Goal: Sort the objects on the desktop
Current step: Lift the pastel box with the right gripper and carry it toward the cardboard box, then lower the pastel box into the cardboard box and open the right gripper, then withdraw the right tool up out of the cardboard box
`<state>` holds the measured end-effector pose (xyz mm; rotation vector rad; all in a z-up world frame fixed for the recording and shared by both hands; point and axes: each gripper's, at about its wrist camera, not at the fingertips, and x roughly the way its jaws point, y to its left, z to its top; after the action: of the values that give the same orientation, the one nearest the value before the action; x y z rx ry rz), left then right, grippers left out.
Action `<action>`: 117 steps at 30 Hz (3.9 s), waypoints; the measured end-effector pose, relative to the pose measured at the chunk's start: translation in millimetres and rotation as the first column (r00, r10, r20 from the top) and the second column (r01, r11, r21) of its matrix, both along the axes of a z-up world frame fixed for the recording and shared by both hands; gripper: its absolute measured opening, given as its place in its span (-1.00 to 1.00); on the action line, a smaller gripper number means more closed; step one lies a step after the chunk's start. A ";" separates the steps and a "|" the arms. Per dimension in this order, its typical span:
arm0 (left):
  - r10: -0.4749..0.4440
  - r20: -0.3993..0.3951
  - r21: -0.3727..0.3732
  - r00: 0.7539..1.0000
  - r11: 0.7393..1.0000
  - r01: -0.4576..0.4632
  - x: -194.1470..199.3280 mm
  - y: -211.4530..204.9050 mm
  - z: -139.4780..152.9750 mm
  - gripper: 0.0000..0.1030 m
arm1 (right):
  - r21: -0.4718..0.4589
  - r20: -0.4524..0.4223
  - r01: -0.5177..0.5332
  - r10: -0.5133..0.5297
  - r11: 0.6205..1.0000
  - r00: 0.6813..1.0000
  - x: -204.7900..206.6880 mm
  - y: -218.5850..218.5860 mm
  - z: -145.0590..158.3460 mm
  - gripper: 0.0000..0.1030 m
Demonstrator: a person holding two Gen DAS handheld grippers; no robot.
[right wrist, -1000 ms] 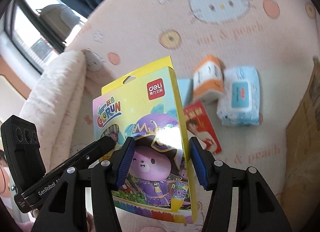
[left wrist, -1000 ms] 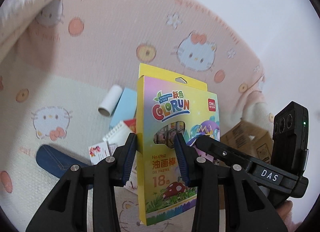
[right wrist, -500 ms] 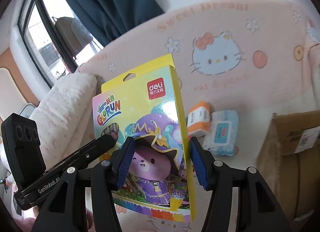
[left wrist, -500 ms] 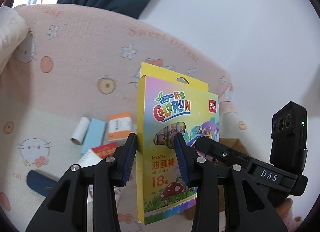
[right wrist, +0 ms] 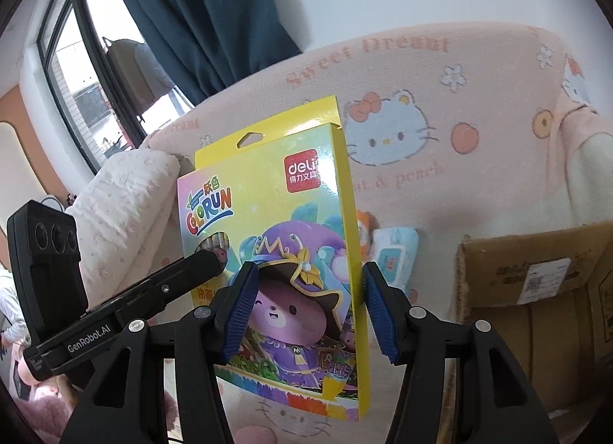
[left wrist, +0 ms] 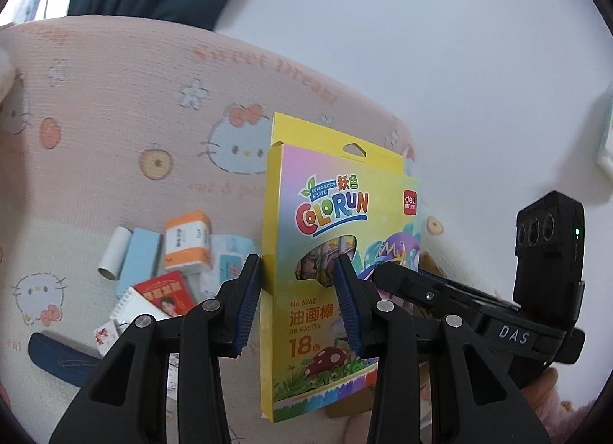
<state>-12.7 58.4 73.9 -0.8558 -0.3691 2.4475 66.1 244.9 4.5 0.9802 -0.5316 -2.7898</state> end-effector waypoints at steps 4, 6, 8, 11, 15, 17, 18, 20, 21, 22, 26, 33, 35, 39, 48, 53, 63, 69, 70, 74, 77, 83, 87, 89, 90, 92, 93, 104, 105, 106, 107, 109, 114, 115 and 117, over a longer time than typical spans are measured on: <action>-0.057 0.009 -0.029 0.998 0.998 0.057 -7.7 34.5 -1.4 -0.18 | -0.036 0.027 0.036 -0.035 0.999 0.999 4.0 34.6 -6.8 0.04; -0.094 0.011 -0.033 0.996 0.995 0.094 -11.9 54.9 -1.7 -0.18 | -0.037 0.027 0.066 -0.065 0.997 0.998 9.8 52.9 -7.5 0.04; -0.127 0.016 -0.035 0.992 0.991 0.127 -14.8 73.7 -3.1 -0.18 | -0.040 0.025 0.109 -0.108 0.993 0.994 17.1 73.1 -8.4 0.04; -0.181 0.028 -0.034 0.983 0.983 0.182 -18.1 103.5 -7.3 -0.18 | -0.041 0.032 0.165 -0.164 0.985 0.986 28.8 99.3 -10.6 0.04; -0.243 0.051 -0.027 0.969 0.969 0.244 -20.3 140.0 -15.4 -0.18 | -0.039 0.045 0.232 -0.230 0.972 0.972 44.6 128.2 -14.0 0.04; -0.271 0.079 -0.023 0.959 0.962 0.273 -23.4 157.2 -20.6 -0.18 | -0.043 0.058 0.265 -0.263 0.963 0.963 51.9 144.5 -17.2 0.04; -0.285 0.097 -0.022 0.954 0.957 0.289 -24.4 167.1 -23.9 -0.18 | -0.048 0.070 0.281 -0.277 0.959 0.958 55.0 153.0 -19.6 0.04; -0.304 0.130 -0.020 0.944 0.951 0.309 -26.5 180.0 -31.7 -0.18 | -0.053 0.099 0.305 -0.299 0.951 0.949 60.3 169.6 -24.6 0.04; -0.311 0.150 -0.020 0.938 0.948 0.318 -27.2 186.1 -36.2 -0.18 | -0.054 0.112 0.310 -0.303 0.949 0.946 61.4 175.5 -27.0 0.04; -0.321 0.171 -0.022 0.932 0.944 0.329 -26.8 193.2 -40.6 -0.18 | -0.053 0.130 0.315 -0.306 0.948 0.943 62.0 181.7 -29.6 0.04; -0.334 0.274 -0.026 0.902 0.935 0.354 -35.6 214.3 -60.6 -0.18 | -0.068 0.241 0.320 -0.295 0.945 0.924 61.5 207.5 -47.8 0.04; -0.300 0.375 -0.096 0.877 0.928 0.359 -37.8 231.2 -85.3 -0.17 | -0.183 0.400 0.334 -0.241 0.925 0.885 55.2 233.7 -89.6 0.04; -0.294 0.386 -0.115 0.874 0.925 0.362 -38.2 231.4 -88.6 -0.16 | -0.193 0.408 0.326 -0.227 0.925 0.884 54.8 234.7 -94.1 0.04; -0.264 0.439 -0.149 0.859 0.921 0.360 -41.6 233.2 -95.2 -0.15 | -0.199 0.447 0.302 -0.188 0.932 0.875 46.0 235.1 -103.4 0.04; -0.184 0.535 -0.207 0.825 0.918 0.339 -52.9 232.6 -113.5 -0.14 | -0.242 0.555 0.288 -0.111 0.926 0.825 20.9 236.4 -128.9 0.04; -0.148 0.557 -0.274 0.817 0.896 0.349 -56.7 241.3 -114.1 -0.12 | -0.260 0.588 0.285 -0.082 0.923 0.804 12.5 237.3 -138.4 0.04; -0.217 0.499 -0.456 0.839 0.758 0.467 -27.4 266.3 -118.6 -0.13 | -0.174 0.637 0.192 -0.038 0.966 0.770 1.5 216.8 -143.8 -0.14; -0.224 0.502 -0.420 0.835 0.782 0.461 -28.6 260.6 -120.0 -0.13 | -0.121 0.655 0.190 -0.066 0.974 0.753 -0.7 209.5 -151.2 -0.14; -0.224 0.502 -0.413 0.835 0.786 0.459 -29.2 260.7 -120.1 -0.13 | -0.106 0.648 0.191 -0.078 0.976 0.758 0.2 210.2 -148.6 -0.14; -0.221 0.494 -0.403 0.841 0.799 0.446 -29.1 259.9 -120.8 -0.11 | -0.066 0.635 0.198 -0.112 0.978 0.764 -0.6 214.7 -137.0 -0.14; -0.227 0.478 -0.400 0.848 0.803 0.441 -29.5 263.6 -118.9 -0.08 | -0.020 0.642 0.199 -0.140 0.980 0.754 -1.1 221.5 -131.6 -0.14; -0.314 0.498 -0.286 0.809 0.821 0.495 -43.7 274.0 -113.7 -0.08 | -0.064 0.696 0.235 -0.125 0.970 0.707 -8.0 240.6 -138.9 -0.14; -0.336 0.569 -0.285 0.751 0.776 0.563 -62.9 289.7 -123.0 -0.77 | 0.017 0.741 0.230 -0.167 0.973 0.651 -17.2 243.9 -150.0 -0.91; -0.328 0.596 -0.276 0.733 0.774 0.571 -75.6 294.2 -128.9 -0.79 | 0.061 0.779 0.203 -0.174 0.977 0.603 -26.1 244.9 -160.7 -0.91; -0.317 0.614 -0.270 0.723 0.776 0.570 -83.2 295.4 -132.6 -0.80 | 0.051 0.794 0.212 -0.168 0.976 0.584 -29.0 247.9 -166.9 -0.91; -0.287 0.640 -0.269 0.713 0.785 0.558 -92.7 297.1 -138.2 -0.80 | 0.041 0.837 0.286 -0.189 0.957 0.513 -32.4 259.4 -187.1 -0.90; -0.271 0.660 -0.270 0.701 0.785 0.558 -96.2 300.0 -141.7 -0.80 | 0.038 0.850 0.323 -0.201 0.946 0.487 -31.7 264.5 -193.4 -0.90; -0.233 0.712 -0.321 0.663 0.731 0.602 -104.8 331.2 -163.2 -0.80 | -0.010 0.900 0.664 -0.283 0.748 0.332 -14.5 291.9 -243.5 -0.90; -0.226 0.721 -0.319 0.655 0.730 0.604 -107.0 331.4 -166.3 -0.80 | -0.008 0.902 0.676 -0.286 0.736 0.322 -14.6 292.1 -247.1 -0.90; -0.225 0.730 -0.312 0.645 0.730 0.608 -108.7 331.0 -168.8 -0.79 | -0.001 0.903 0.685 -0.293 0.729 0.313 -14.8 292.7 -250.1 -0.90; -0.223 0.742 -0.298 0.632 0.735 0.610 -111.0 329.3 -171.9 -0.79 | 0.003 0.905 0.690 -0.296 0.724 0.306 -15.6 293.3 -254.3 -0.90; -0.204 0.762 -0.287 0.614 0.744 0.603 -115.3 325.3 -177.7 -0.79 | 0.001 0.911 0.693 -0.287 0.720 0.297 -16.2 294.3 -258.3 -0.90; -0.190 0.750 -0.325 0.633 0.729 0.603 -112.0 326.9 -176.6 -0.77 | -0.093 0.916 0.705 -0.217 0.703 0.338 -21.0 292.3 -261.9 -0.88; -0.187 0.750 -0.333 0.635 0.723 0.605 -111.1 327.3 -176.7 -0.76 | -0.113 0.912 0.690 -0.201 0.714 0.357 -24.0 289.6 -262.4 -0.88; -0.170 0.755 -0.347 0.634 0.716 0.606 -110.8 326.6 -179.1 -0.72 | -0.137 0.908 0.674 -0.180 0.726 0.378 -26.3 286.0 -259.9 -0.88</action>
<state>-123.6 385.0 -105.2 -1.8885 0.3572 1.7071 39.8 530.9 -255.4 2.3302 -1.7907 -1.9797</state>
